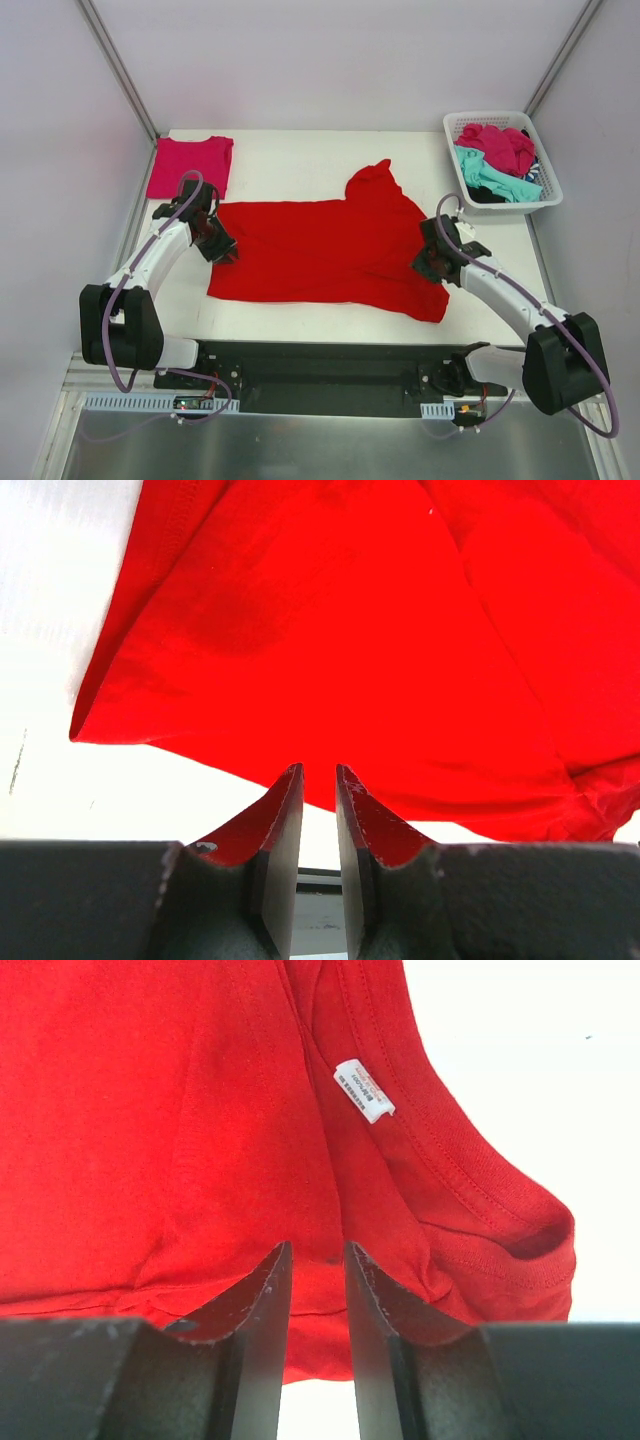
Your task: Fold and stack the t-shirts
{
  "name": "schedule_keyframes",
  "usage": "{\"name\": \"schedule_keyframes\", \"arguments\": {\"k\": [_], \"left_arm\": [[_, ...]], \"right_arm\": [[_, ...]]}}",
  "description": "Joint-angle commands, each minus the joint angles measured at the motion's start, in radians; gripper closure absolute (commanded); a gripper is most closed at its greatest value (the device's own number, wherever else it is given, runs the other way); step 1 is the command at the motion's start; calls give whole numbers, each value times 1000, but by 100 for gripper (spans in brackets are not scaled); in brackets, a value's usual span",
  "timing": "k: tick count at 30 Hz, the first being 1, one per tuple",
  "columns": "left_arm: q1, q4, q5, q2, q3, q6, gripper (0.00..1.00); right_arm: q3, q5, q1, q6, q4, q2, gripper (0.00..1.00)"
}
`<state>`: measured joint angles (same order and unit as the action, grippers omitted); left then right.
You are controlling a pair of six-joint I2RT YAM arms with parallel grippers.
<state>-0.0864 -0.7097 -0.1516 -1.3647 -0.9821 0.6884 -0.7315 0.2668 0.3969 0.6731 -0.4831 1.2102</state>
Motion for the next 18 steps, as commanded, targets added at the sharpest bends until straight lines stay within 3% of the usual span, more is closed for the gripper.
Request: {"name": "schedule_keyframes", "arguments": {"k": [1, 18], "left_arm": [[-10, -17, 9, 22, 10, -16, 81], [-12, -19, 12, 24, 16, -15, 81]], "right_arm": [[21, -12, -3, 22, 23, 11, 69], [30, -34, 3, 25, 43, 48, 71]]}}
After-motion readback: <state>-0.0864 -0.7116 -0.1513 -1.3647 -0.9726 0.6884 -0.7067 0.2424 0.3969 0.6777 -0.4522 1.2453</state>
